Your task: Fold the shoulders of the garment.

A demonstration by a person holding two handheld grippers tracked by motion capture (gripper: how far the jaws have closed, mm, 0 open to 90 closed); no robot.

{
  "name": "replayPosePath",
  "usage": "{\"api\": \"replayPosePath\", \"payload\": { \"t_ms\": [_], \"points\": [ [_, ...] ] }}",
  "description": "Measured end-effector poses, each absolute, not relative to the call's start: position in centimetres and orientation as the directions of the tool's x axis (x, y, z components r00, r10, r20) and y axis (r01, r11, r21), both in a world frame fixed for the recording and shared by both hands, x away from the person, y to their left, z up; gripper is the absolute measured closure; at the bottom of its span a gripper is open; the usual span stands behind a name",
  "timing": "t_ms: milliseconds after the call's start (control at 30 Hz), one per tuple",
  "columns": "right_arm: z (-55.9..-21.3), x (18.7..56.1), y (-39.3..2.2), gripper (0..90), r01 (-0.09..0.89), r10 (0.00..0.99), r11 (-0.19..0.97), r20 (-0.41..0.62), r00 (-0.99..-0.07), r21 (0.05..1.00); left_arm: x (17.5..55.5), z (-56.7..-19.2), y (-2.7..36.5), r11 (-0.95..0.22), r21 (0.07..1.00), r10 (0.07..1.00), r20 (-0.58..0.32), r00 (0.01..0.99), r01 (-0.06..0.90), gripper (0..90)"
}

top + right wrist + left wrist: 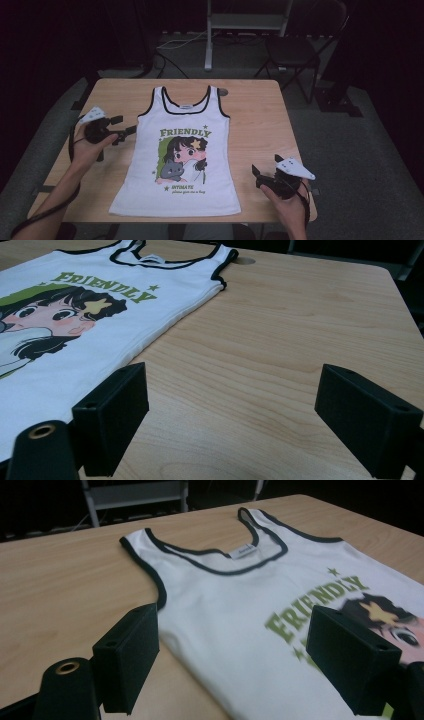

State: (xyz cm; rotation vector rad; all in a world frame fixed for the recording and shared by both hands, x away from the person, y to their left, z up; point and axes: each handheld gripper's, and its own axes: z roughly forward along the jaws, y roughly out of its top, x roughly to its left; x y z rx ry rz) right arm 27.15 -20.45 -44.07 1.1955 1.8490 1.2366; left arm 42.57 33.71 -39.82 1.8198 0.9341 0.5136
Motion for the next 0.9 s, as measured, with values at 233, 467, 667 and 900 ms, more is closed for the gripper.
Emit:
{"api": "replayPosePath", "payload": {
  "t_ms": [233,467,667,900],
  "points": [
    [-44.1,27.2,-20.4,13.2,0.344,0.909,0.163,-0.006,-0.416,0.924,47.5,-39.2,32.5,-0.217,0.882,0.805,-0.080,0.587,0.418,21.2],
    [-44.1,27.3,-20.4,13.2,0.351,0.906,0.162,0.002,-0.422,0.922,51.3,-38.8,31.7,-0.182,0.871,0.824,-0.118,0.554,0.457,21.4],
    [-44.1,27.3,-20.5,13.2,0.355,0.905,0.157,0.010,-0.426,0.922,54.1,-39.4,30.5,-0.177,0.846,0.839,-0.138,0.526,0.503,21.5],
    [-44.1,27.5,-20.4,13.2,0.353,0.901,0.163,0.007,-0.434,0.921,56.9,-40.1,29.9,-0.148,0.821,0.870,-0.157,0.467,0.552,33.4]
  ]
}}
